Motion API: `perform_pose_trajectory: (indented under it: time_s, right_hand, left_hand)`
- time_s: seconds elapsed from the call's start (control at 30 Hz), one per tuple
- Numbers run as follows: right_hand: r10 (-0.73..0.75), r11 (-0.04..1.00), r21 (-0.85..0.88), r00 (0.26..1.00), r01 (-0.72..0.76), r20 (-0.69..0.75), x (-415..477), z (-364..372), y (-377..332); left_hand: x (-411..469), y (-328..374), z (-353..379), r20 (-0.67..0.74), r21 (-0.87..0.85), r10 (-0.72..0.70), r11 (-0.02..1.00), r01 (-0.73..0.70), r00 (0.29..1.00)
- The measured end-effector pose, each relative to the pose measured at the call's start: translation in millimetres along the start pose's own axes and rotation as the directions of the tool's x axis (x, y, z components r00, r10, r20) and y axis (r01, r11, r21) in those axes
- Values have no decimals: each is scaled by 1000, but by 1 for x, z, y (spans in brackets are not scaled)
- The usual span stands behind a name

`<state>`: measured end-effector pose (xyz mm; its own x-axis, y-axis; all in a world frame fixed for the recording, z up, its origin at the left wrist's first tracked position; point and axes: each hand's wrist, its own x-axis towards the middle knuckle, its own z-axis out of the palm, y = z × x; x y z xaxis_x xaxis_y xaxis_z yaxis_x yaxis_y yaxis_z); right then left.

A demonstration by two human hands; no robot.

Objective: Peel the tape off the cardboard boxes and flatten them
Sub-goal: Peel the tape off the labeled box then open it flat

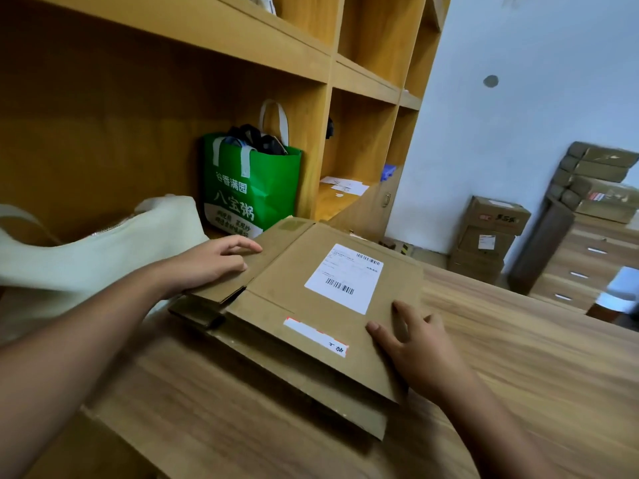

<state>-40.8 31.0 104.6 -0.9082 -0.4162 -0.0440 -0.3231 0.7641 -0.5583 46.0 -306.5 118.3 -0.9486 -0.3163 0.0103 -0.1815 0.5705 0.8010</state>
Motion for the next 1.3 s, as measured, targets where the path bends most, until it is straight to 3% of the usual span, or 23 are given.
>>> perform_pose_trajectory:
  time_s: [0.13,0.27,0.37,0.5,0.67,0.97,1.3]
  right_hand:
    - [-15,971,-237,1000,21,26,-2,8,4]
    - [-110,849,-519,994,97,7,0,15,5]
    - [-192,882,-426,979,200,62,10,18,5]
    - [-272,885,-343,947,316,171,11,29,9]
    - [-258,874,-376,950,306,174,10,32,10]
    - [-247,889,-362,960,280,135,4,41,12]
    - [-237,877,-390,959,281,158,2,35,9]
  left_hand:
    - [8,-20,9,38,200,2,980,-9,999]
    - [11,-17,27,-36,423,77,904,-55,996]
    - [10,-10,44,-33,559,172,820,-124,985]
    - [4,-12,55,71,576,175,797,-184,982]
    - [0,-22,56,191,621,179,740,-260,965]
    - [-3,-25,55,184,592,159,770,-239,970]
    - [-5,-8,55,204,654,118,722,-225,972]
